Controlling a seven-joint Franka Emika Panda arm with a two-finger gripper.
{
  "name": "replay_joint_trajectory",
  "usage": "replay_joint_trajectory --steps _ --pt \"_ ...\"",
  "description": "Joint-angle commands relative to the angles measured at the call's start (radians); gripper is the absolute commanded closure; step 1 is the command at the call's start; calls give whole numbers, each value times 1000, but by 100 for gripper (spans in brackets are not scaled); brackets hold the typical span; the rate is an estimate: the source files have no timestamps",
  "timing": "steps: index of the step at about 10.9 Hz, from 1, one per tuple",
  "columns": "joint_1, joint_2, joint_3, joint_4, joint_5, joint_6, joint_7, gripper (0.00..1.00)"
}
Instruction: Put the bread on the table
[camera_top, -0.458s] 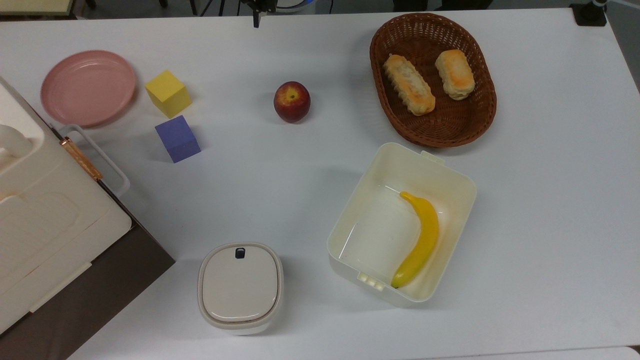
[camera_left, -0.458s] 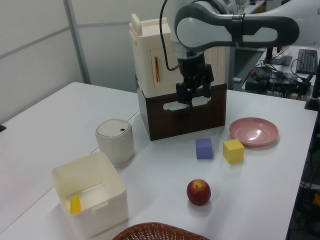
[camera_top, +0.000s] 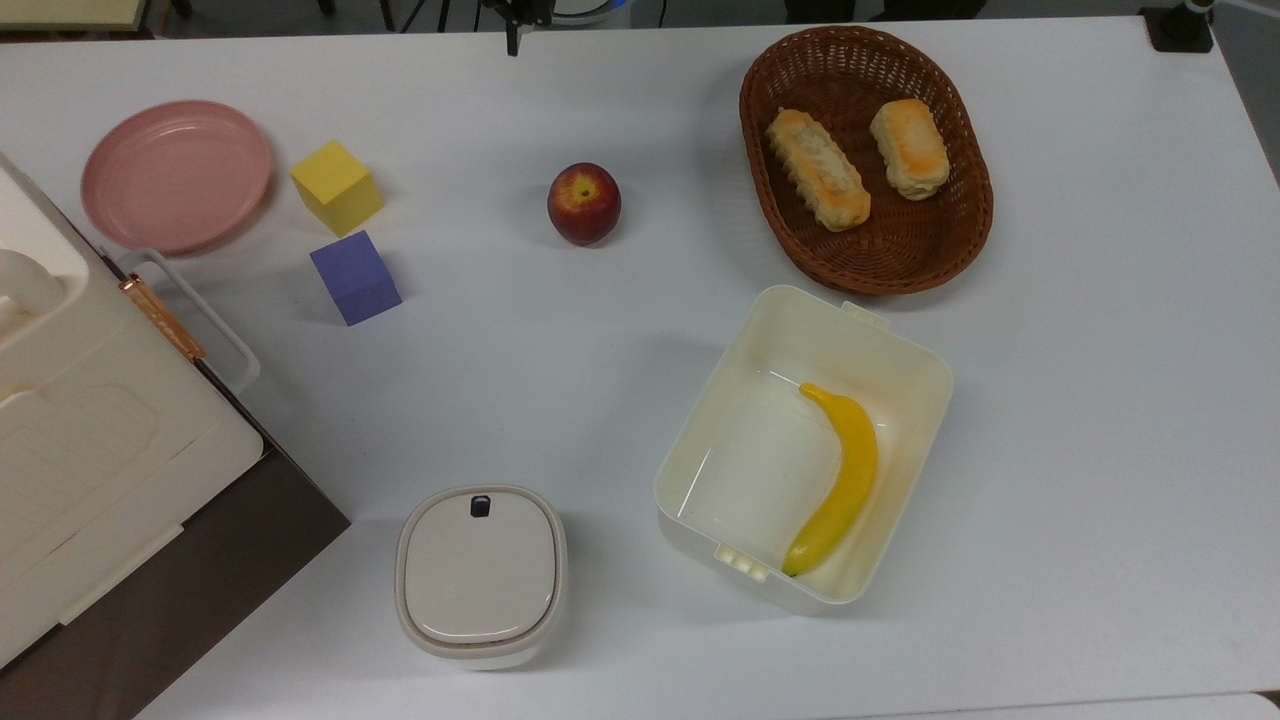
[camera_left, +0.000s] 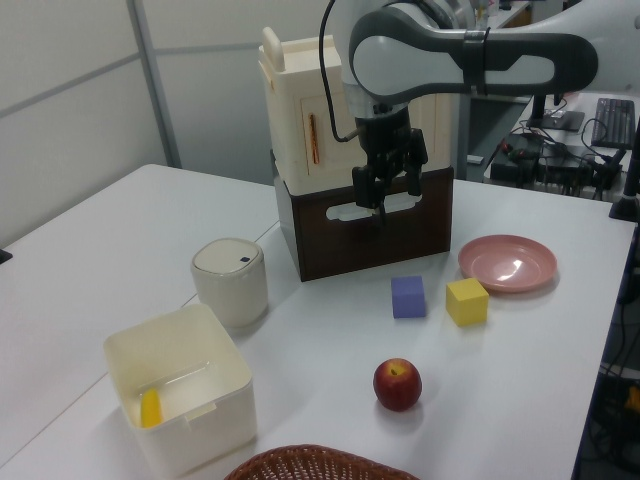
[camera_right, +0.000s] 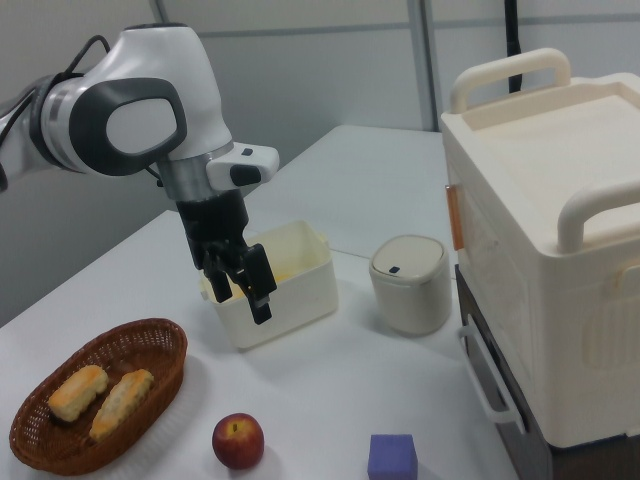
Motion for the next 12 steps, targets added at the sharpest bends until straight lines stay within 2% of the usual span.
replay_joint_trajectory --steps 1,7,9,12 --pt "-2 -20 -1 -26 16 26 -4 0" --pt "3 -9 0 -24 27 32 -15 0" --pt "13 -6 15 -30 39 38 -16 0" --pt "143 3 31 -43 56 35 -3 0"
